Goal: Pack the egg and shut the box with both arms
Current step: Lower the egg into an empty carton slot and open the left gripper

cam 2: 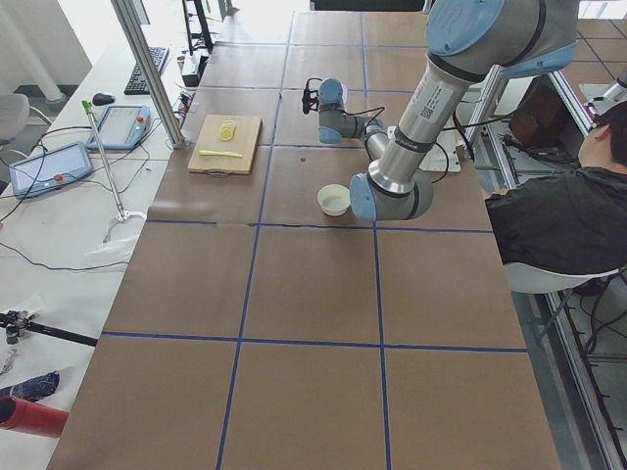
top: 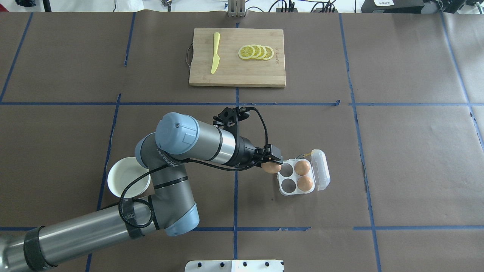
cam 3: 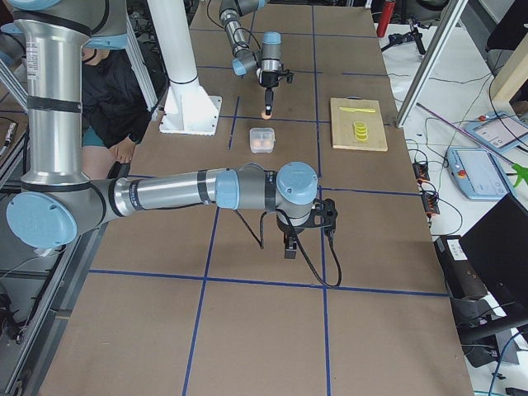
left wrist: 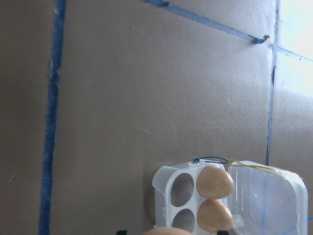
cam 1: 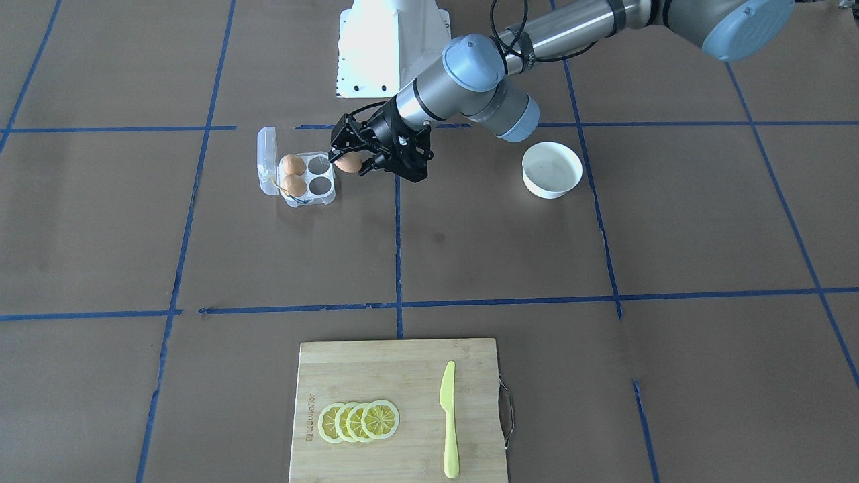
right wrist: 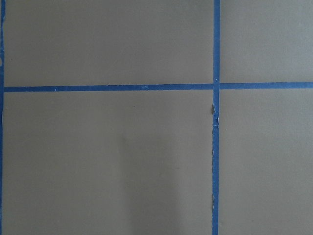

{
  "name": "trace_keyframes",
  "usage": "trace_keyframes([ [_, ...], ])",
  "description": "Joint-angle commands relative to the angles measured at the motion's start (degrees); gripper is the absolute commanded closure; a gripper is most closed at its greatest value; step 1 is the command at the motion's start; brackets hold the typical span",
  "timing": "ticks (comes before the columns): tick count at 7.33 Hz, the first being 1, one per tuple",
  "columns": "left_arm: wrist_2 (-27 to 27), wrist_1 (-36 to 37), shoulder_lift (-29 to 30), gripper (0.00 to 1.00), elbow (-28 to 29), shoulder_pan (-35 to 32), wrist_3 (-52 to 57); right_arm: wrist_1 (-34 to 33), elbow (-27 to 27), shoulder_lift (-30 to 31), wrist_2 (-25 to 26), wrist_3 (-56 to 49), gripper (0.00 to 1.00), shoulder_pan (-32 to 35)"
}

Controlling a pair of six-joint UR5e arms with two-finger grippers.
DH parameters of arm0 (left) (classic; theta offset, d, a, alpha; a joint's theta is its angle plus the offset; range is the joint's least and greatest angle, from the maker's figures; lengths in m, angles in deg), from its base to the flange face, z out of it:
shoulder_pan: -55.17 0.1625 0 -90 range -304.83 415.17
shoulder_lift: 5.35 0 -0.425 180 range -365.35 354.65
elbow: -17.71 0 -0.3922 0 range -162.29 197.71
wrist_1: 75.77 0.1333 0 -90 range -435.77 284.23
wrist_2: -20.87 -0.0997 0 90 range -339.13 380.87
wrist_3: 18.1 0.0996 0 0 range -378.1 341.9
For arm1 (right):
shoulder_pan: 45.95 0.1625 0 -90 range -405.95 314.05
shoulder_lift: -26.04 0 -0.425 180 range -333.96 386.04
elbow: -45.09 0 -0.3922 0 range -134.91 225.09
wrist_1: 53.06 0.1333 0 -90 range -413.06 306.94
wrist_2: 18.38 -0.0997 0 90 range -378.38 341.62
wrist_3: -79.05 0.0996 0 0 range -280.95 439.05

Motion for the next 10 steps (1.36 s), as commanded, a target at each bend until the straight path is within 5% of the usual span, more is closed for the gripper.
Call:
trace_keyframes([
  [1, -3.63, -1.59, 6.07, 1.00, 6.63, 1.48, -0.13, 0.00, -0.36, -0.02, 0.02, -0.02, 0.00, 0.00],
  [4, -4.53, -1.59, 6.28, 1.00, 7.54, 2.63, -0.13, 0.00, -0.63, 0.07, 0.02, -0.02, 0.00, 0.00],
  [6, -4.44, -1.59, 6.19, 0.00, 7.19, 2.63, -0.04, 0.00, -0.63, -0.02, 0.02, -0.02, 0.00, 0.08],
  [8, -4.10, -1.16, 5.84, 0.00, 5.27, 1.49, 0.05, 0.00, -0.02, -0.02, 0.02, -0.02, 0.00, 0.08],
  [10, 4.38, 3.12, 3.65, 0.00, 1.15, -3.50, 0.22, 0.00, 1.29, -0.19, 0.02, 0.07, 0.00, 0.08],
])
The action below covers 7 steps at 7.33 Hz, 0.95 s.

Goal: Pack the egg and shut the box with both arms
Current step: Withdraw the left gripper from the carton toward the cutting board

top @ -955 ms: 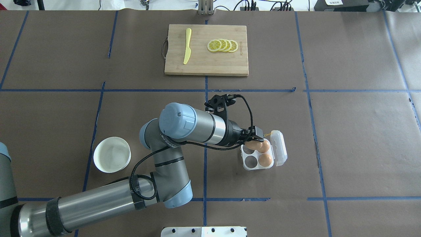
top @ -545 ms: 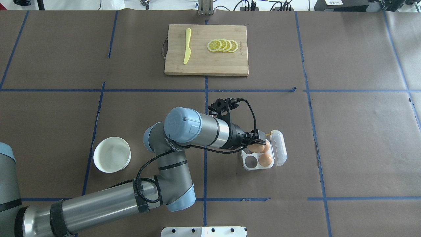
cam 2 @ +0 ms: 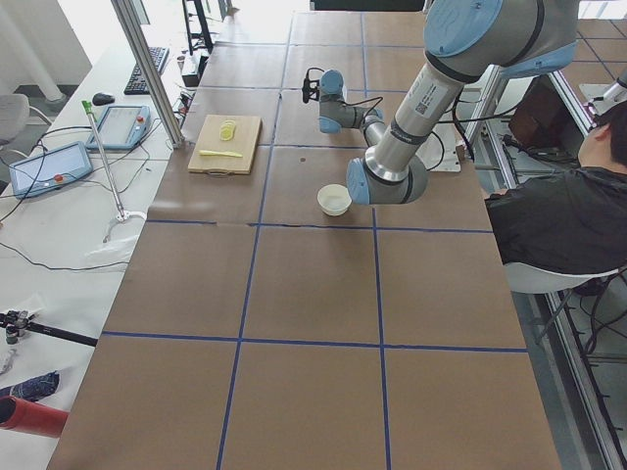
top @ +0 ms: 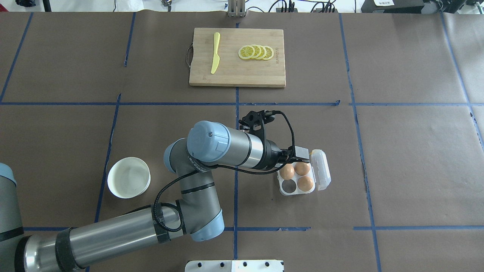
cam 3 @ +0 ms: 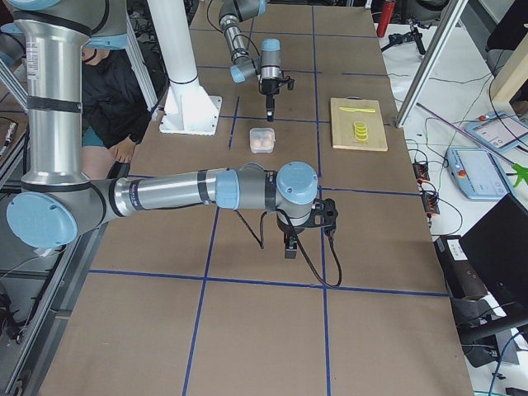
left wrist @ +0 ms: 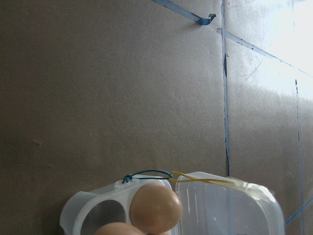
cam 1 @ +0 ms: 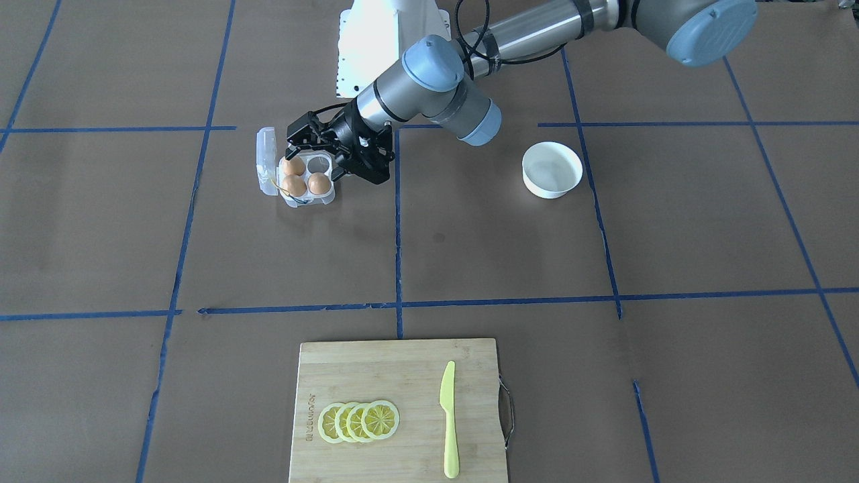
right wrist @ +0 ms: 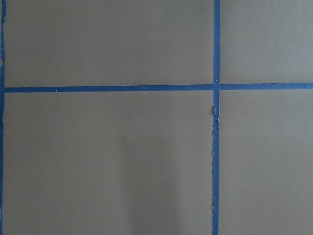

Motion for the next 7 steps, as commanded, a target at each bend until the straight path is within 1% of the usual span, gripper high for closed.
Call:
trace_keyframes([
  [1, 8.52, 9.37, -2.63, 0.00, -6.53, -5.42, 0.84, 0.09, 2.44, -0.09, 0.00, 1.60, 0.00, -0.07],
  [2, 9.51, 16.05, -4.99, 0.00, -11.53, -7.01, 4.76, 0.18, 4.71, -0.09, -0.09, 6.05, 0.00, -0.60],
  [4, 9.52, 34.66, -8.17, 0.00, -21.82, -10.61, 11.80, 0.27, 11.12, -0.18, 0.26, 12.56, 0.00, -7.60],
  [5, 9.52, 41.27, -9.66, 0.00, -26.04, -12.98, 15.05, 4.96, 12.02, 0.00, 0.61, 19.91, 0.00, -11.72],
  [6, 9.52, 46.82, -11.59, 0.00, -29.65, -18.31, 18.13, 13.80, 11.94, 0.69, 0.79, 31.38, 0.02, -15.85],
  [7, 9.43, 53.14, -13.61, 0.00, -34.21, -21.59, 23.30, 23.20, 11.60, 2.79, 1.83, 42.72, 0.15, -21.11],
])
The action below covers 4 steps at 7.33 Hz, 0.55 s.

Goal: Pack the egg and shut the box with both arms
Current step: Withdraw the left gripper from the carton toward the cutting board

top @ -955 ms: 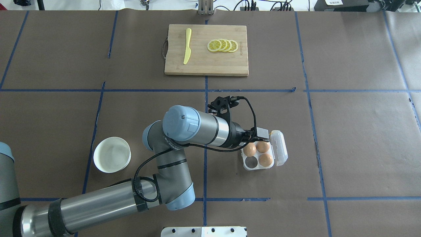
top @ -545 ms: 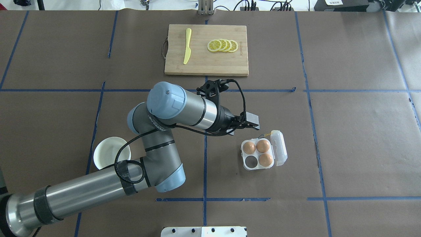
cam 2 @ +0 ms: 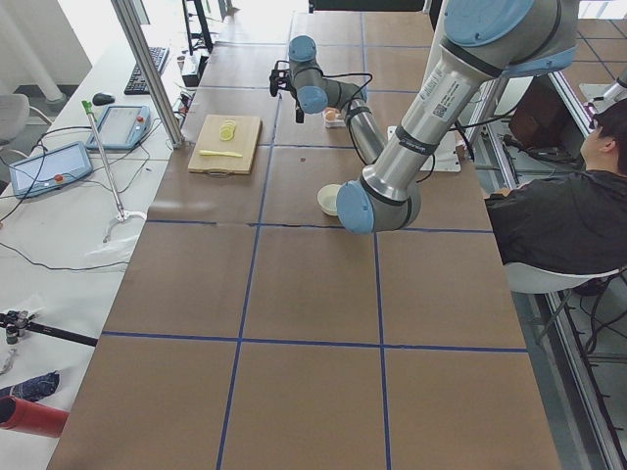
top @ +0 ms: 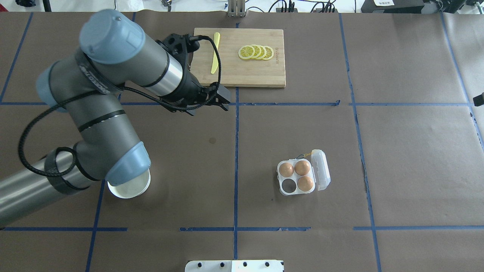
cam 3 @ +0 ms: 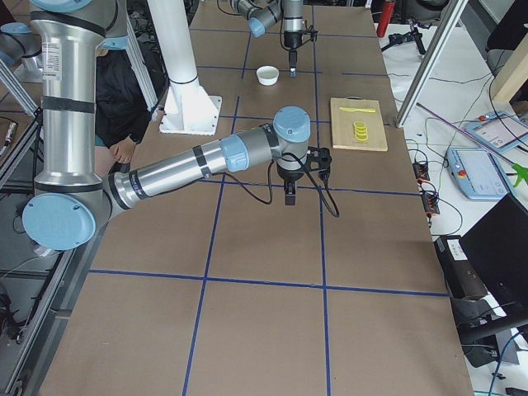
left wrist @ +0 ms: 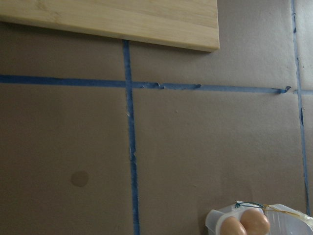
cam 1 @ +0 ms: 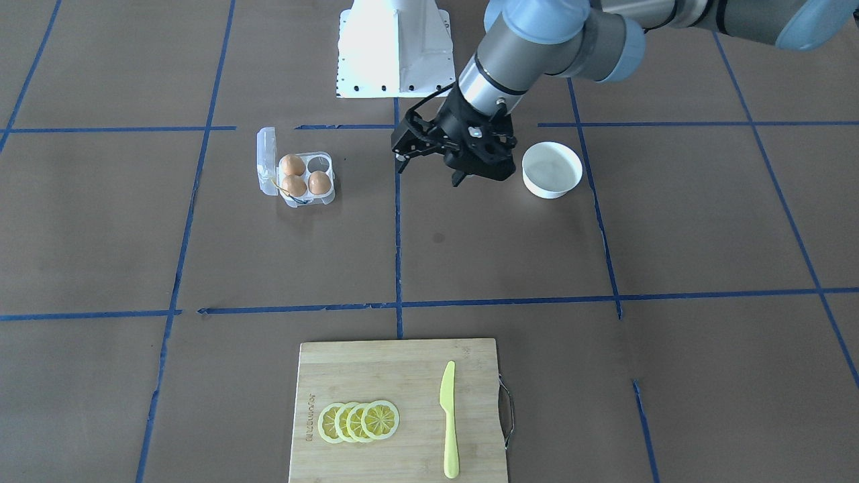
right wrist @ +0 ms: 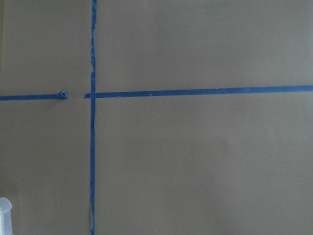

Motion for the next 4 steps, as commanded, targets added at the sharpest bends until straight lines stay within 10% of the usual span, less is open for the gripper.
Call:
trace_keyframes([
  [1, -0.24, 13.46, -3.16, 0.00, -8.00, -8.52, 12.71, 19.41, -0.23, 4.71, 4.47, 20.55, 0.29, -13.45],
  [4, -0.24, 15.72, -7.99, 0.00, -10.31, -21.88, 32.24, 31.97, -0.75, 3.96, 13.90, 38.36, 1.00, -31.24],
])
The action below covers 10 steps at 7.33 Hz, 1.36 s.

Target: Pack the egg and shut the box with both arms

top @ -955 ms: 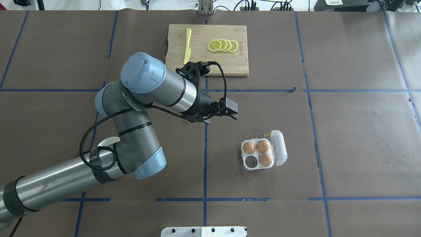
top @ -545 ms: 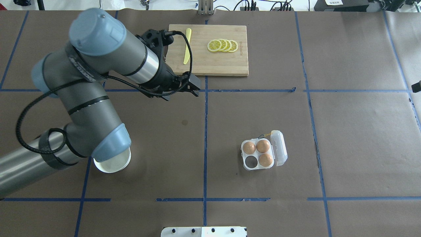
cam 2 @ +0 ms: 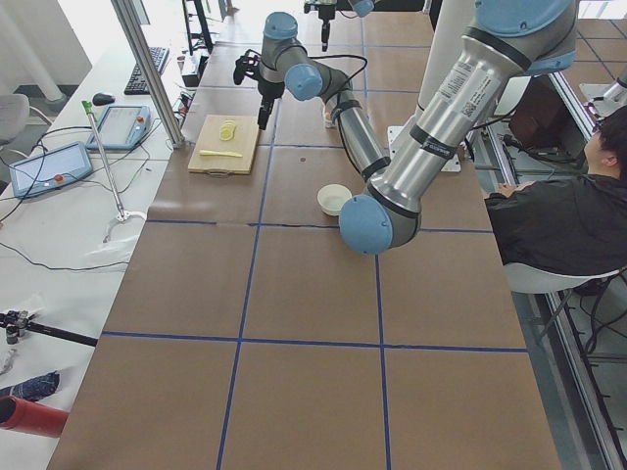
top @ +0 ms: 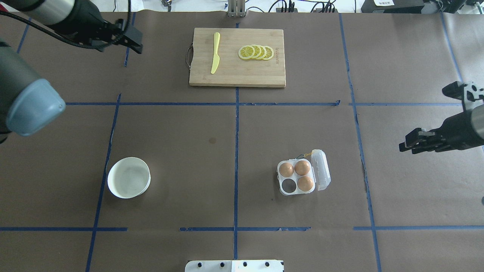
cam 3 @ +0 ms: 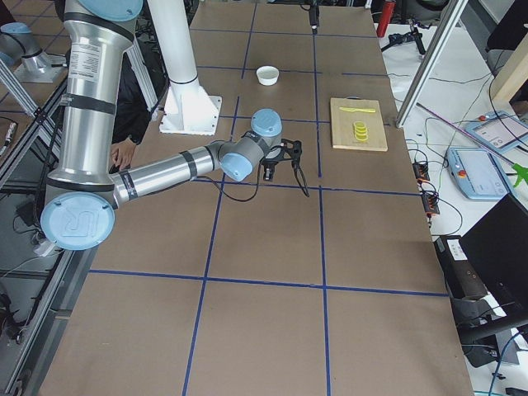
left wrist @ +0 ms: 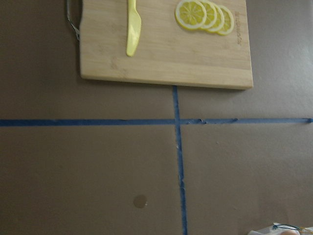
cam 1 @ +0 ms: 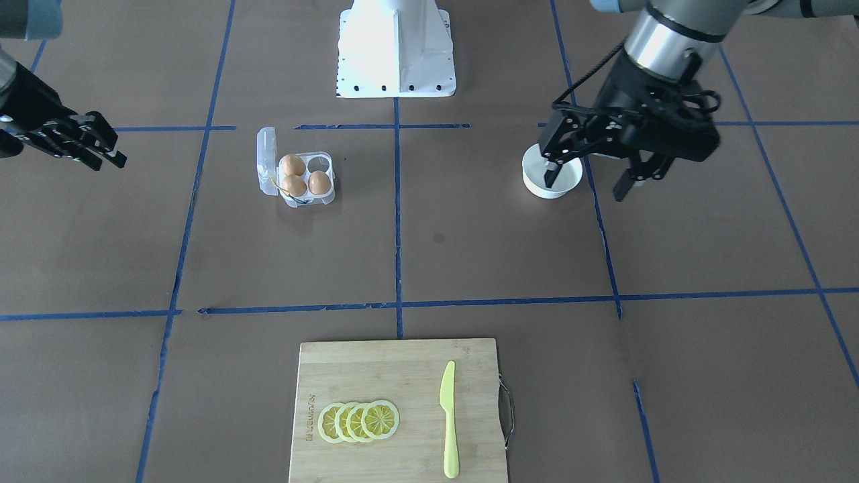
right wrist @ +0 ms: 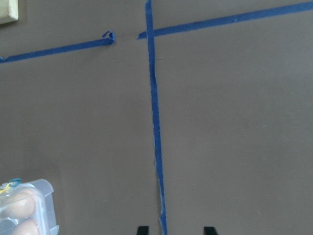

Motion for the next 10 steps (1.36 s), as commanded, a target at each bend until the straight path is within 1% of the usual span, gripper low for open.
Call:
trace_keyframes([
  [1, -0.01, 0.69, -3.48, 0.00, -0.74, -7.03, 11.59, 3.35, -0.18, -2.24, 3.04, 5.26, 1.00, -7.99],
  [2, -0.01, 0.78, -3.84, 0.00, -0.65, -8.27, 13.90, 3.27, -1.14, -4.70, 3.05, 5.27, 1.00, -10.10],
  [4, -0.01, 0.69, -4.55, 0.00, -0.48, -8.90, 14.98, 3.27, -3.07, -9.18, 3.48, 6.49, 1.00, -13.27],
  [5, -0.01, 0.69, -5.16, 0.00, -0.21, -8.90, 16.28, 2.92, -3.86, -12.94, 5.14, 7.28, 1.00, -15.20],
  [6, -0.09, 0.69, -6.38, 0.00, -0.30, -8.90, 18.47, 2.74, -5.26, -17.51, 7.85, 9.73, 1.00, -18.00],
  [7, -0.10, 0.51, -6.83, 0.00, -0.21, -8.90, 19.02, 2.48, -6.93, -22.86, 8.75, 12.27, 1.00, -19.33],
  [8, -0.10, 0.43, -7.01, 0.00, 0.05, -8.81, 19.02, 2.30, -7.73, -26.65, 10.06, 15.43, 1.00, -21.52],
  [9, -0.18, 0.34, -7.36, 0.00, 0.05, -8.81, 19.02, 2.21, -7.82, -28.69, 11.29, 15.81, 1.00, -22.33],
  [10, -0.10, 0.34, -8.15, 0.00, 0.05, -8.81, 19.11, 0.56, -8.00, -31.06, 11.22, 15.82, 1.00, -22.51],
])
